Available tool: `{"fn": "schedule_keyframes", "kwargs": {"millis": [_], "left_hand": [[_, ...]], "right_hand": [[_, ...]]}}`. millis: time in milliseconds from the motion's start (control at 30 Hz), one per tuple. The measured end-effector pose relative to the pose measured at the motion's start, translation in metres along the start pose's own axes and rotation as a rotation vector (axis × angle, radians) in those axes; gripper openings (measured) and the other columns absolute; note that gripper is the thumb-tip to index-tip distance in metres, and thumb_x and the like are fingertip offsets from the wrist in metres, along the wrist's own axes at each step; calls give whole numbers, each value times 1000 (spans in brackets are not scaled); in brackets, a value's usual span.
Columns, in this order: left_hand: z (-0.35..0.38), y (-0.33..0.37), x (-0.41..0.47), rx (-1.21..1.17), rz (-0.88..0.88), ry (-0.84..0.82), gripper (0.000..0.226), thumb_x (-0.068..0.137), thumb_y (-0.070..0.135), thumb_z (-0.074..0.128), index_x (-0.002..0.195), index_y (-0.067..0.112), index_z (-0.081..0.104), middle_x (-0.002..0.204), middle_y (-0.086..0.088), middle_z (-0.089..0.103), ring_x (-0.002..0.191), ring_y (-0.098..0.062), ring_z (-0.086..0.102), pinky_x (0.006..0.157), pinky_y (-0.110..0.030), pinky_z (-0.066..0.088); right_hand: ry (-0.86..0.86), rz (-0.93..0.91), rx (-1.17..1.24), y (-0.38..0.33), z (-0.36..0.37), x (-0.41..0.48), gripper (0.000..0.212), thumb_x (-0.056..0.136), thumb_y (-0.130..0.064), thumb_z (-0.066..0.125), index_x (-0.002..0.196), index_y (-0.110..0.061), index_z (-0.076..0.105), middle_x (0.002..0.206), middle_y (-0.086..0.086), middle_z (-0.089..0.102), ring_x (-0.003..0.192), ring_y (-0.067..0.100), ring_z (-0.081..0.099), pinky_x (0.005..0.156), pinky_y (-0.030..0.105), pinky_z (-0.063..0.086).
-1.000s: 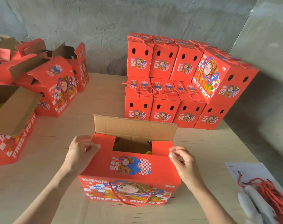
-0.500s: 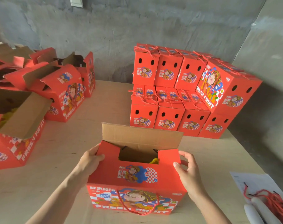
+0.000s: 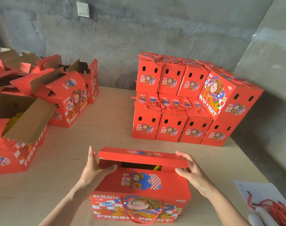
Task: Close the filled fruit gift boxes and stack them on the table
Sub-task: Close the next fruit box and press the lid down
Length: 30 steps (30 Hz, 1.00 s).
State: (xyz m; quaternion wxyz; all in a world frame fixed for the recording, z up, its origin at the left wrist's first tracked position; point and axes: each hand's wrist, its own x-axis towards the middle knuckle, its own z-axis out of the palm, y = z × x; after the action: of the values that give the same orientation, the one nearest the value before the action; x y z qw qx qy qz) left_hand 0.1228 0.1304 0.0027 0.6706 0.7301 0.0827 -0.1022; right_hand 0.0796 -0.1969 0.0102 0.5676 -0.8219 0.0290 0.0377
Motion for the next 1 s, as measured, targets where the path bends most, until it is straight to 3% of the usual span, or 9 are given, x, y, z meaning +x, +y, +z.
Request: {"fn": "schedule_keyframes", "kwargs": {"millis": [67,167,233,300,367,533,700,833,1000], "left_hand": [[1,-2,1,242,193,95,125,67,21,84,148,34,-11,157,1,13,140,-23,27,107,-47,36],[3,-1,-3,502,452,117,115,59,63,75,147,34,7,151,13,9,144,-14,6,115,-42,15],[5,0,-3,593,472,92,99,61,83,51,144,33,31,152,12,15,144,-13,8,115,-42,17],[5,-2,0,604,441,112,74,75,70,56,135,26,50,153,4,27,141,-18,25,113,-42,28],[5,-3,3,648,440,142,60,79,54,64,130,24,55,150,2,34,136,-20,35,110,-41,32],[-4,22,31,1152,446,-95,75,65,76,57,120,26,44,146,6,34,145,-16,6,114,-48,-4],[-6,47,51,1349,503,-451,111,52,97,22,140,29,27,136,9,44,120,-12,42,103,-29,34],[-7,37,58,1473,638,-413,120,49,96,-7,148,33,16,143,8,37,129,-13,34,106,-27,29],[-7,35,57,1499,703,-414,116,53,91,-18,150,34,11,143,4,38,129,-16,36,109,-30,28]], "right_hand": [[-5,-41,-20,3,0,-1,50,87,-4,62,126,-29,44,147,-14,34,124,-12,36,92,3,37],[-46,-85,-85,4,-3,-2,60,81,-18,70,131,-28,38,150,-17,23,125,-22,25,94,0,31],[-100,-84,-131,2,-6,-1,80,69,-49,72,135,-29,33,151,-22,16,131,-15,22,105,12,33],[-139,-78,-219,-1,-10,-1,92,61,-72,64,136,-32,30,148,-29,13,134,-9,20,112,23,28],[-136,-84,-294,-2,-14,1,72,73,-65,59,133,-36,33,144,-33,17,137,-4,22,112,24,24],[-84,-146,-447,1,-18,3,41,93,-39,53,130,-47,38,146,-26,25,137,-2,25,112,20,23],[-90,-197,-560,-2,-16,2,41,87,-55,40,127,-61,30,143,-31,18,131,-18,14,94,-7,15],[-70,-212,-563,-1,-14,3,41,88,-54,39,127,-61,31,144,-28,22,127,-18,20,90,-5,26],[-54,-212,-553,-1,-12,1,40,87,-53,40,126,-60,34,145,-24,23,126,-14,23,85,-9,25]]}}
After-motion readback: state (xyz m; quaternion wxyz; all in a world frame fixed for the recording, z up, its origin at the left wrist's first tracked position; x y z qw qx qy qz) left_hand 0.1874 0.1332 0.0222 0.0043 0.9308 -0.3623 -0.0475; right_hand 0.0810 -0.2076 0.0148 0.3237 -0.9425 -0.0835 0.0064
